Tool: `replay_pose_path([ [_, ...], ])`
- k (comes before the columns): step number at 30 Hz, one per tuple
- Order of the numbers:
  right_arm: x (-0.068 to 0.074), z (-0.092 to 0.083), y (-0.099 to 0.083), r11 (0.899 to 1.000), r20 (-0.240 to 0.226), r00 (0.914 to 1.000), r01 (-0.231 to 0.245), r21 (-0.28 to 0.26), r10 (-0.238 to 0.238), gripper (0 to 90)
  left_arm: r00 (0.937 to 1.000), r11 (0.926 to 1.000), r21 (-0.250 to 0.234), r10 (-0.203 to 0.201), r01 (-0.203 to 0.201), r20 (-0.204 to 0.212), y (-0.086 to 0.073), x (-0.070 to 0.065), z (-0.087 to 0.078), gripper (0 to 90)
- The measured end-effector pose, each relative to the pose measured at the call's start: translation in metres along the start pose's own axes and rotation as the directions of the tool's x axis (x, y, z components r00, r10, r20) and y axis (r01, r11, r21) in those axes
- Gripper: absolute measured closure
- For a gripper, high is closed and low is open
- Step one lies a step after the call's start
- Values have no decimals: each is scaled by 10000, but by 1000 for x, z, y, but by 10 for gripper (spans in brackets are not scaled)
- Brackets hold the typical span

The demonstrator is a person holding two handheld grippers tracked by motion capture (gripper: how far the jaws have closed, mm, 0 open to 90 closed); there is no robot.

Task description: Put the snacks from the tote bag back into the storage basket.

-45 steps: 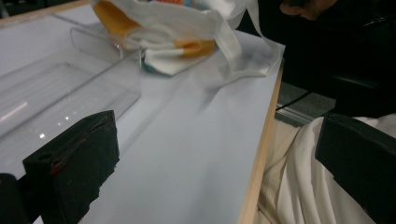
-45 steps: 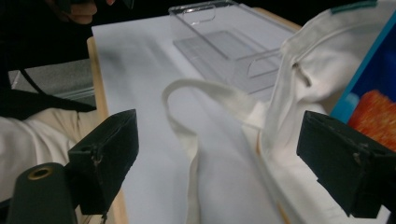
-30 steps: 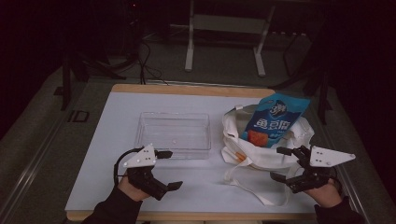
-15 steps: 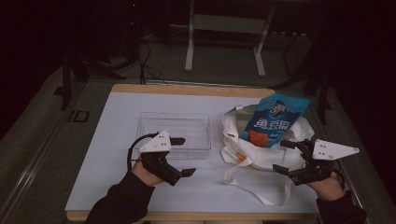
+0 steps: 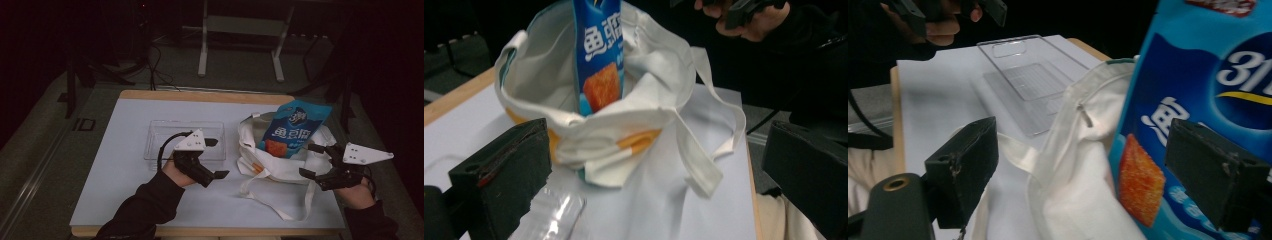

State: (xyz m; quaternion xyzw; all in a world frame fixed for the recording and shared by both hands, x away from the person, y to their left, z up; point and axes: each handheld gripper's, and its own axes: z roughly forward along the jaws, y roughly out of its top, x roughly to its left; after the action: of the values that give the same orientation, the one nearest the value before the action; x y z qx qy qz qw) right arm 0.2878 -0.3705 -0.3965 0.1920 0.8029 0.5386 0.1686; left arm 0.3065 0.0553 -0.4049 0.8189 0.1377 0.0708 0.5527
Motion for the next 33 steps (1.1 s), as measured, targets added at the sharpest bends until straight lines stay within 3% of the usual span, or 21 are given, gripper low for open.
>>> replay_pose_path([
  [7, -10, -5, -1, 9999, 262, 9996, -78, 112, 75, 147, 9992, 9993, 202, 294, -299, 261, 17, 5, 26, 0],
  [10, -14, -6, -2, 9998, 316, 9995, -92, 184, 86, 147, 9991, 9997, -15, 234, -233, 352, 23, 6, 35, 0],
  [19, -28, -10, -7, 9997, 754, 9971, -85, 245, 67, 148, 9975, 9981, 93, 612, -616, 366, 44, 10, 66, 6],
  [33, -54, -18, -14, 9979, 1132, 9925, -516, 396, 468, 163, 9988, 9978, 461, 476, -482, 144, 59, 33, 110, 6],
])
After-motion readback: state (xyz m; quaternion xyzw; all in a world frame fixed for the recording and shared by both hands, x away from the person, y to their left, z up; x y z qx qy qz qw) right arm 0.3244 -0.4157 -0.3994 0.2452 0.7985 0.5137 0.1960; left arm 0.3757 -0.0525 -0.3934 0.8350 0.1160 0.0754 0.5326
